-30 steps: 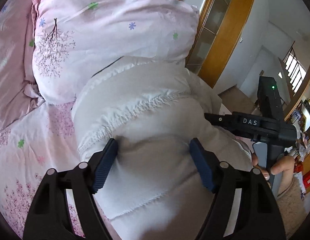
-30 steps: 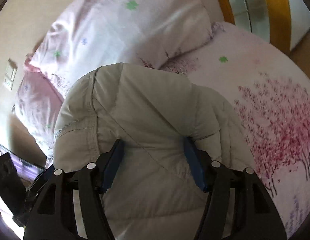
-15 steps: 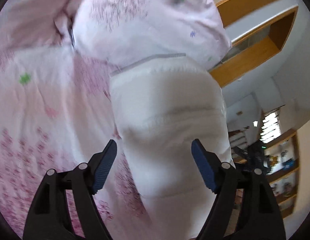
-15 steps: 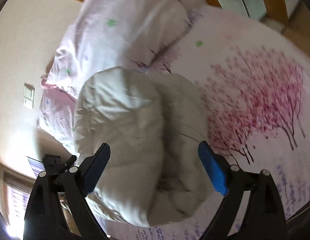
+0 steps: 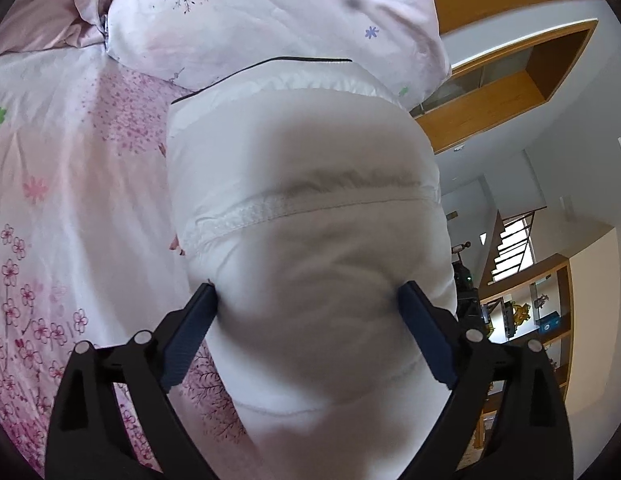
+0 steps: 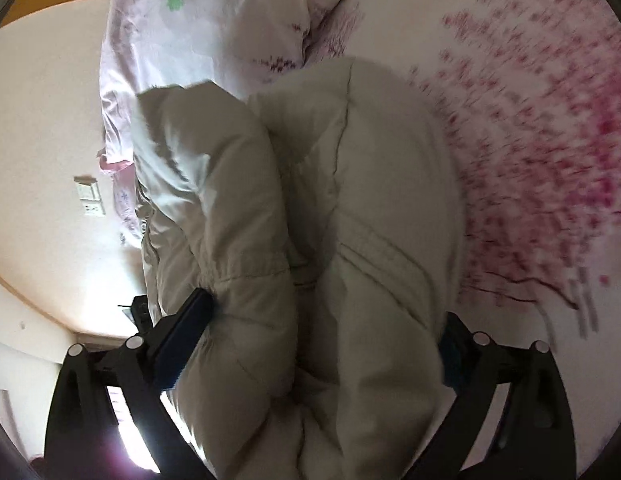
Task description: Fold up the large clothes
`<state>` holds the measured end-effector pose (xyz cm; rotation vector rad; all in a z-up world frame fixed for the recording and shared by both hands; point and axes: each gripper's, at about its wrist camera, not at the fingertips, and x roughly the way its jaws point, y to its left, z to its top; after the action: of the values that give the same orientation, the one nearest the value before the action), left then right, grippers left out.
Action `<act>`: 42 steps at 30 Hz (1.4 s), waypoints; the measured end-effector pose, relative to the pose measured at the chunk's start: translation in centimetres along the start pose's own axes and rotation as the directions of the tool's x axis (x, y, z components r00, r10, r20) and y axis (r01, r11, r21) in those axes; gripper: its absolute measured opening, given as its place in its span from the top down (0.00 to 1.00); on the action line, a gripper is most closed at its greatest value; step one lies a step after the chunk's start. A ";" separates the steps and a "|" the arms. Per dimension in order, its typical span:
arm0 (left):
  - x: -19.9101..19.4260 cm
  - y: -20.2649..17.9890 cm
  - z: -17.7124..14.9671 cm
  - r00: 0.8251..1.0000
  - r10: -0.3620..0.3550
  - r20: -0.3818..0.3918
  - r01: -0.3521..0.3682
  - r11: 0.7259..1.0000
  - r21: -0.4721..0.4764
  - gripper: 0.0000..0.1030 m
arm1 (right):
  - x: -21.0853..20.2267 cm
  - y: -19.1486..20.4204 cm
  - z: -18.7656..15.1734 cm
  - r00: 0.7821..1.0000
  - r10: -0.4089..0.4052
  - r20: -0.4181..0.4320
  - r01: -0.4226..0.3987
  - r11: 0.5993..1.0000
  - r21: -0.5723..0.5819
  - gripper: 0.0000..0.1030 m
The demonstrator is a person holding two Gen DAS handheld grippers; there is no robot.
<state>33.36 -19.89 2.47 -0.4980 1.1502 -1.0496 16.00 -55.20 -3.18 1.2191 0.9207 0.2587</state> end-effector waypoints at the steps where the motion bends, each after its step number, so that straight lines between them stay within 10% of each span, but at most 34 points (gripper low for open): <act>1: 0.1 0.2 -0.1 1.000 -0.007 0.004 0.007 1.000 -0.004 0.10 | 0.4 0.0 -0.1 1.000 0.011 0.003 -0.011 1.000 -0.003 0.03; 10: -0.4 0.3 -0.7 0.997 -0.028 0.073 0.029 0.999 -0.014 0.32 | -0.1 1.7 -2.7 0.996 0.041 0.080 -0.034 0.996 -0.083 0.43; 16: -2.4 0.3 -1.0 0.993 -0.054 0.102 0.054 0.999 0.009 0.48 | -0.1 3.2 -4.8 0.992 0.065 0.107 -0.052 0.991 -0.120 0.53; 24: -10.3 0.6 -0.8 0.974 -0.025 0.224 0.012 0.998 0.060 0.52 | 5.6 8.4 -5.7 0.988 0.153 0.018 -0.146 0.968 -0.203 0.54; 31: -20.3 5.4 -2.6 0.915 0.078 0.396 -0.078 0.997 -0.017 0.52 | 15.8 14.4 -6.5 0.976 0.164 -0.142 -0.199 0.938 -0.282 0.55; 37: -22.2 12.7 -4.3 0.885 0.229 0.406 -0.183 0.972 -0.149 0.50 | 23.1 15.1 -8.2 0.986 0.063 -0.153 -0.104 0.955 -0.278 0.40; 42: -22.5 11.2 -4.1 0.862 0.300 0.408 -0.281 0.954 -0.109 0.43 | 21.2 17.0 -9.1 0.998 -0.029 -0.055 0.009 0.945 -0.326 0.33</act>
<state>33.47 5.57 3.22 -0.5366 0.8307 -0.6123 27.63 -29.48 1.50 0.8998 0.9001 0.4167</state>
